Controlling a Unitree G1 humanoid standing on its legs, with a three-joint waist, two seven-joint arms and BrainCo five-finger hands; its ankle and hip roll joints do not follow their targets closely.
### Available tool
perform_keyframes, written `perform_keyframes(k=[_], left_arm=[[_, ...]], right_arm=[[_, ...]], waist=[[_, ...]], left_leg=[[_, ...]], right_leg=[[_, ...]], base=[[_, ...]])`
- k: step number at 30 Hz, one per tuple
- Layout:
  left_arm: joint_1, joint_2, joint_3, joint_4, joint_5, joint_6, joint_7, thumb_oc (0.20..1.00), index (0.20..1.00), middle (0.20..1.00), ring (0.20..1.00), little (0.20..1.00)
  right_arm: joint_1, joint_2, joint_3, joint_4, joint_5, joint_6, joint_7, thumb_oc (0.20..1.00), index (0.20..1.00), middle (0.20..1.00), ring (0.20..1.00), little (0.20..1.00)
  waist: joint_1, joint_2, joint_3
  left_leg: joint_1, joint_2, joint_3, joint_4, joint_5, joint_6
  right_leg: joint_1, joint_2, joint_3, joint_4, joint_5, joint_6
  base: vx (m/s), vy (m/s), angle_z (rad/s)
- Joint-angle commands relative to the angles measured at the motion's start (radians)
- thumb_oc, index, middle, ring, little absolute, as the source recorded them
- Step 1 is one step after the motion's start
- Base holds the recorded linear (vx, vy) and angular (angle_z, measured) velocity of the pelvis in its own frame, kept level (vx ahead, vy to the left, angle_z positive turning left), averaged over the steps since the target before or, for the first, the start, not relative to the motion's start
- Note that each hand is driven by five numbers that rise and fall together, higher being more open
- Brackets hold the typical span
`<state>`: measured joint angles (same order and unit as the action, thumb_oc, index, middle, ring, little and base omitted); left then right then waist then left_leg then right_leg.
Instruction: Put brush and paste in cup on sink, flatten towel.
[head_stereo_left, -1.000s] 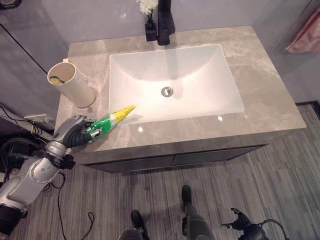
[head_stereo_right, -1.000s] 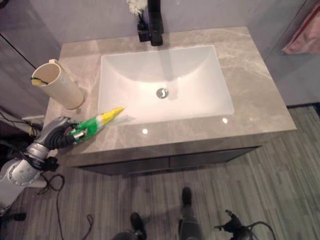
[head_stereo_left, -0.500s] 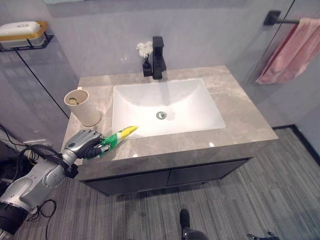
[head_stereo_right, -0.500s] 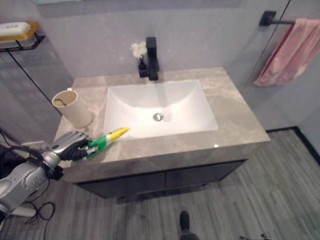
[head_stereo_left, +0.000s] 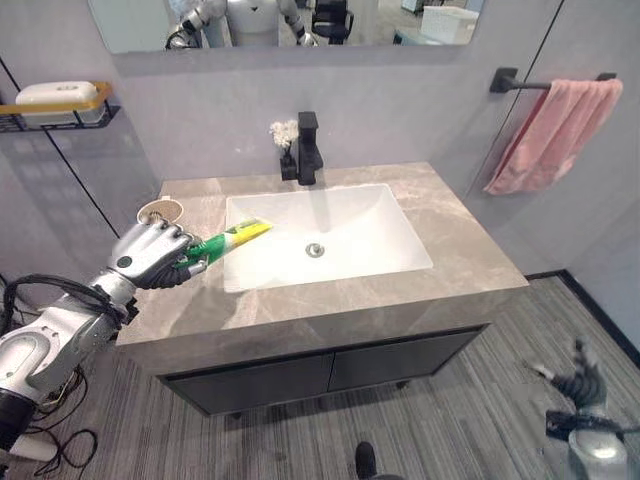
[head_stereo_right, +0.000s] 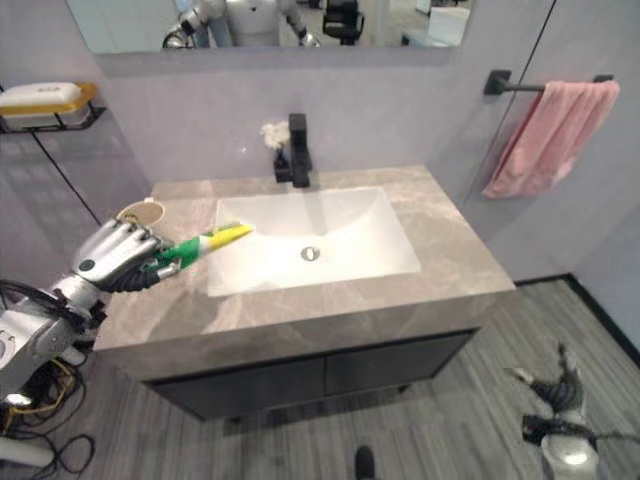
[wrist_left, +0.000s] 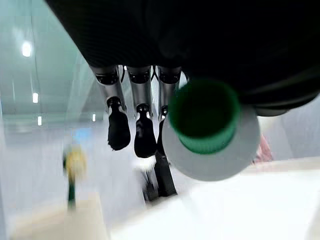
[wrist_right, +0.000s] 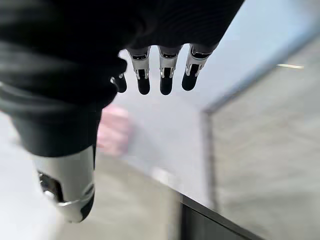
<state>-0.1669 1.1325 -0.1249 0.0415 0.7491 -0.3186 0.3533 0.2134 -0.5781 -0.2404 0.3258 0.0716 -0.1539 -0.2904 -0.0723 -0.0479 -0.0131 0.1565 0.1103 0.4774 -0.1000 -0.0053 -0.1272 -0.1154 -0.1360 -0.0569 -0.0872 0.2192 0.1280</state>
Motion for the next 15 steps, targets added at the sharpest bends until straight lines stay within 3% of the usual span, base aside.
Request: perform_keyframes(k=[1, 8, 9, 10, 11, 13, 15], left_arm=[[-0.127, 0.027, 0.103, -0.05, 0.011, 0.025, 0.115, 0.2, 0.2, 0.2, 0.2, 0.2], [-0.31, 0.013, 0.061, -0.114, 0.037, 0.053, 0.16, 0.2, 0.2, 0.2, 0.2, 0.2], [-0.367, 0.009, 0.028, -0.112, 0.033, 0.056, 0.172, 0.2, 0.2, 0.2, 0.2, 0.2], [-0.453, -0.019, -0.038, -0.104, 0.013, 0.063, 0.184, 0.2, 0.2, 0.2, 0.2, 0.2], [-0.473, -0.015, -0.054, -0.093, 0.013, 0.065, 0.187, 0.2, 0.2, 0.2, 0.2, 0.2], [-0.593, -0.034, -0.136, -0.074, 0.0, 0.082, 0.201, 0.2, 0.2, 0.2, 0.2, 0.2], [-0.638, -0.042, -0.159, -0.071, 0.001, 0.088, 0.214, 0.2, 0.2, 0.2, 0.2, 0.2]], right_arm=[[-0.084, -0.133, -0.078, -0.088, -0.124, -0.052, -0.071, 1.0, 1.0, 1.0, 1.0, 1.0], [-0.258, -0.218, 0.046, -0.281, -0.193, -0.082, -0.027, 1.0, 1.0, 1.0, 1.0, 1.0], [-0.31, -0.227, 0.109, -0.267, -0.147, -0.102, 0.007, 1.0, 1.0, 1.0, 1.0, 1.0], [-0.393, -0.185, 0.223, -0.161, -0.001, -0.096, 0.032, 1.0, 1.0, 1.0, 1.0, 1.0], [-0.411, -0.185, 0.23, -0.141, 0.008, -0.104, 0.033, 1.0, 1.0, 1.0, 1.0, 1.0], [-0.521, -0.117, 0.38, -0.011, 0.16, -0.092, 0.099, 1.0, 1.0, 1.0, 1.0, 1.0], [-0.554, -0.071, 0.412, 0.022, 0.24, -0.107, 0.12, 1.0, 1.0, 1.0, 1.0, 1.0]], waist=[[-0.01, 0.032, -0.002], [0.008, 0.023, -0.026], [0.014, 0.023, -0.03], [0.028, 0.026, -0.041], [0.027, 0.02, -0.036], [0.051, 0.014, -0.04], [0.057, 0.007, -0.036]], left_leg=[[-0.044, 0.011, -0.104, 0.013, 0.018, 0.01], [-0.04, 0.016, -0.123, 0.013, 0.021, 0.011], [-0.039, 0.017, -0.127, 0.013, 0.022, 0.011], [-0.033, 0.019, -0.132, 0.013, 0.019, 0.009], [-0.036, 0.018, -0.132, 0.013, 0.024, 0.009], [-0.028, 0.022, -0.142, 0.013, 0.026, 0.009], [-0.025, 0.022, -0.147, 0.013, 0.027, 0.008]], right_leg=[[0.065, -0.088, -0.037, 0.005, -0.003, 0.107], [0.092, -0.088, -0.059, 0.008, -0.017, 0.101], [0.096, -0.088, -0.064, 0.008, -0.019, 0.099], [0.109, -0.088, -0.072, 0.01, -0.027, 0.099], [0.107, -0.089, -0.073, 0.009, -0.023, 0.097], [0.124, -0.087, -0.083, 0.015, -0.033, 0.091], [0.129, -0.087, -0.088, 0.019, -0.038, 0.09]], base=[[-0.02, -0.014, 0.04], [-0.01, 0.001, 0.04], [-0.01, -0.002, 0.06], [-0.01, -0.001, 0.15], [0.0, 0.001, 0.21], [-0.01, -0.007, 0.18], [0.0, -0.005, 0.13]])
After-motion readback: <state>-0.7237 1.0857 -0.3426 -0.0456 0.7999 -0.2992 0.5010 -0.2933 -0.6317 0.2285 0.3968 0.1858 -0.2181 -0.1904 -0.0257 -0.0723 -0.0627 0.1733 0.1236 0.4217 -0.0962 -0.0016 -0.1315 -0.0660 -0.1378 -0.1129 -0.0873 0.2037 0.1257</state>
